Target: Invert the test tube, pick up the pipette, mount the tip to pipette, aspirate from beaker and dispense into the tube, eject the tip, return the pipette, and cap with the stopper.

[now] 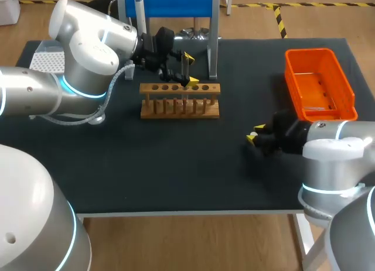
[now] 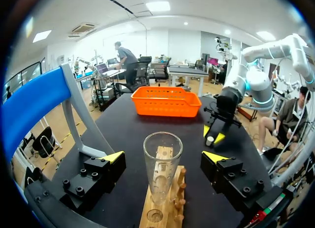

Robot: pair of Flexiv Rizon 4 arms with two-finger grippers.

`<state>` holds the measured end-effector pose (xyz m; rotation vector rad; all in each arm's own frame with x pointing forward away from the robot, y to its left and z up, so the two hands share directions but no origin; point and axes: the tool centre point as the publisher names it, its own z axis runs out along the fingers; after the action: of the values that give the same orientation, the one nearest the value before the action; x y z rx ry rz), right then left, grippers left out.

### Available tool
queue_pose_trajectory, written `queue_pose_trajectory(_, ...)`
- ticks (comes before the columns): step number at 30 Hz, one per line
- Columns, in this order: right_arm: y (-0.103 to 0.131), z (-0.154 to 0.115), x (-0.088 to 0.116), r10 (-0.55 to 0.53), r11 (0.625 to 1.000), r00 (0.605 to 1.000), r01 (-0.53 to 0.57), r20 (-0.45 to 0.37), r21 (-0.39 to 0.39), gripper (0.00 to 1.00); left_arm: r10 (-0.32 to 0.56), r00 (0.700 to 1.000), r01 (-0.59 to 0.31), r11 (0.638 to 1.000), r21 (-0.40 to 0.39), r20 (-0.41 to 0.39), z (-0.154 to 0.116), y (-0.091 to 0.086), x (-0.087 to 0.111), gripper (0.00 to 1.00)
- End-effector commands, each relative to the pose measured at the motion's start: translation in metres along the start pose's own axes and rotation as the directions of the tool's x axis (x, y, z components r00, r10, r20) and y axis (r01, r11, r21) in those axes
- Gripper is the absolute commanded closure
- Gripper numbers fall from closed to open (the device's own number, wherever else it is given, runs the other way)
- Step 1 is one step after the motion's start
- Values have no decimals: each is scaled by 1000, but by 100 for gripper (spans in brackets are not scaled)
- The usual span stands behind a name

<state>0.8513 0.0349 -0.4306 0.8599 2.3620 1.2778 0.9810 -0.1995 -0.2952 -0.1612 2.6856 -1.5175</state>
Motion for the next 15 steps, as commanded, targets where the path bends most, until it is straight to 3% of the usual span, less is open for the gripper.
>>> queue_pose_trajectory(1, -1, 0, 0, 0, 1000, 1000, 0, 3, 1, 61, -1, 1000, 1, 1000, -4, -4, 0, -1, -1, 0)
queue_pose_trajectory(15, -3, -1, -1, 3, 1000, 1000, -3, 1, 6, 68, -1, 1000, 1, 1000, -4, -4, 0, -1, -1, 0)
